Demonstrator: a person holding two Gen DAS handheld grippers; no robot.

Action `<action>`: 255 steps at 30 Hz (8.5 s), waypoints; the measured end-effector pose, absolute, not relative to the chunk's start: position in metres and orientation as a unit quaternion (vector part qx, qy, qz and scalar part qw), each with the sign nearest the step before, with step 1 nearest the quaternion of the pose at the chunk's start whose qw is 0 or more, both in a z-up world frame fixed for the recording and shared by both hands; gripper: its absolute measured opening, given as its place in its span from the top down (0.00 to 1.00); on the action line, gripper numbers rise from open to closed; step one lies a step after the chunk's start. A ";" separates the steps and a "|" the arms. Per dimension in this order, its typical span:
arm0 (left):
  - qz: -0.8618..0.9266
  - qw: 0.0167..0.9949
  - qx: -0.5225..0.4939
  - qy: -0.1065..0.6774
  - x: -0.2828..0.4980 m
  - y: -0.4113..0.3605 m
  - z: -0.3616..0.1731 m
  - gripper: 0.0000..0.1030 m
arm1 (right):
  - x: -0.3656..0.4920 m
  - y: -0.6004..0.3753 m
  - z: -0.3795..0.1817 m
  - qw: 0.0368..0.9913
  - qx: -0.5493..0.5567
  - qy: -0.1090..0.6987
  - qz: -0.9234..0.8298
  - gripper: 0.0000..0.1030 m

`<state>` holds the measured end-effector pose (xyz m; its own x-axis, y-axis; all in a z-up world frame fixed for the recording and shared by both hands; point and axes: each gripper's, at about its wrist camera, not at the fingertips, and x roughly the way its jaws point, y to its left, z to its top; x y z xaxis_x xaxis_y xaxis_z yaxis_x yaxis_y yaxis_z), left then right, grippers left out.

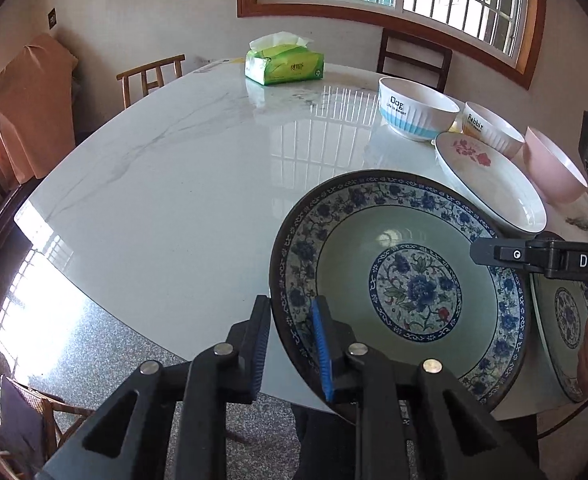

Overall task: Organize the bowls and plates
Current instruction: 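Grasp the rim of a blue-and-white floral plate with both grippers, then lift the floral plate and carry it toward the other floral plate, then lower the held floral plate onto the other floral plate, then open both grippers and move them to the white rose plate, then grasp the rim of the white rose plate with both grippers, then lift the rose plate and carry it over the floral plate stack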

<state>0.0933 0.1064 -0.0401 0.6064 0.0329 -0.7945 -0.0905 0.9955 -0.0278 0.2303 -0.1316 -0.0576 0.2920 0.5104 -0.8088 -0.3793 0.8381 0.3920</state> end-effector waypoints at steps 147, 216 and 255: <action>0.044 0.883 -0.166 0.437 0.130 0.216 -0.028 0.80 | 0.196 -0.105 -0.047 0.821 0.097 0.470 0.308 0.83; -0.081 0.822 -0.072 0.558 0.279 -0.032 -0.045 0.75 | 0.280 -0.296 -0.064 0.851 0.181 0.465 0.164 0.80; -0.064 0.865 -0.089 0.489 0.097 0.019 -0.008 0.86 | 0.139 -0.263 -0.051 0.841 0.191 0.465 0.199 0.85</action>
